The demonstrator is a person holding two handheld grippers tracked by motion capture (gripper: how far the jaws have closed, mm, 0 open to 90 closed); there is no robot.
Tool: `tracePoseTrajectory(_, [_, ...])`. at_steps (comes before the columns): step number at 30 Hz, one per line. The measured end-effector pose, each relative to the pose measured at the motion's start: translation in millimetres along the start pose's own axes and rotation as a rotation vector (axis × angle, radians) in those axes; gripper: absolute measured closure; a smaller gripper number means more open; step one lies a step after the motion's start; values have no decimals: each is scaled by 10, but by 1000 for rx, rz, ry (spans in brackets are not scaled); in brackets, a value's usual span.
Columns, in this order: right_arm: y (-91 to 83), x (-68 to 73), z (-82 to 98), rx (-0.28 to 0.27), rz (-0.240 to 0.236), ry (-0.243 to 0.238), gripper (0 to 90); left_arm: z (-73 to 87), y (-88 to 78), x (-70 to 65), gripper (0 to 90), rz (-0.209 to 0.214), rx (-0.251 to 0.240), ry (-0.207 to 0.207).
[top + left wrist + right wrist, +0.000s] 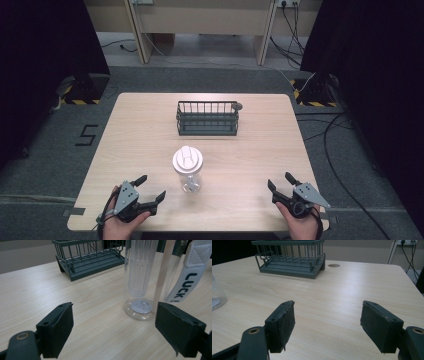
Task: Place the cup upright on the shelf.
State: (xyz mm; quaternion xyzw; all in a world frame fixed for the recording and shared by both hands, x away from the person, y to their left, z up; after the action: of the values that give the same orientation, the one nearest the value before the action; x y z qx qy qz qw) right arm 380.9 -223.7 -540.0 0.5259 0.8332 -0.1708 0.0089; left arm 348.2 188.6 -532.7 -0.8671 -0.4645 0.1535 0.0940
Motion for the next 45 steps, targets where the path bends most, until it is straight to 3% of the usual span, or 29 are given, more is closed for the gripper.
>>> tracePoseTrajectory(4, [6, 0, 4, 7, -5, 8, 280, 12, 28, -69, 146, 20, 6, 3])
tracePoseTrajectory(5, [11, -2, 5, 8, -5, 7, 280, 20, 57, -130, 146, 45, 9, -33])
tracePoseTrajectory(7, [11, -1, 5, 9, -5, 8, 280, 20, 73, -161, 146, 55, 10, -40])
tracePoseTrajectory(17, [15, -28, 12, 9, -13, 37, 279, -95, 293, -371, 147, 97, 18, 27])
tracePoseTrajectory(21, [14, -28, 12, 10, -16, 40, 278, -88, 409, -378, 147, 99, 39, 54])
tracePoseTrajectory(30, [20, -22, 13, 14, -20, 31, 277, -65, 566, -406, 146, 138, 45, 57])
tracePoseTrajectory(45, [21, -23, 14, 16, -21, 29, 275, -161, 817, -490, 146, 197, 25, 68])
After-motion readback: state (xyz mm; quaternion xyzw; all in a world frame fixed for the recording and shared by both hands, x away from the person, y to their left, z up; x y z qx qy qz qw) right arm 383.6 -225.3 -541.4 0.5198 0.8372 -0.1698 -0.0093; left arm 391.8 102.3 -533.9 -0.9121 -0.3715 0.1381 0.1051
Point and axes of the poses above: each handheld gripper's, and its own axes: y roughly forward along the jaws, z roughly out of its underside, x roughly to its left, the point moved 9 cm from there along y, roughly forward along the jaws, and after that the axes turned 13 degrees about -y, right-handed, at the moved point
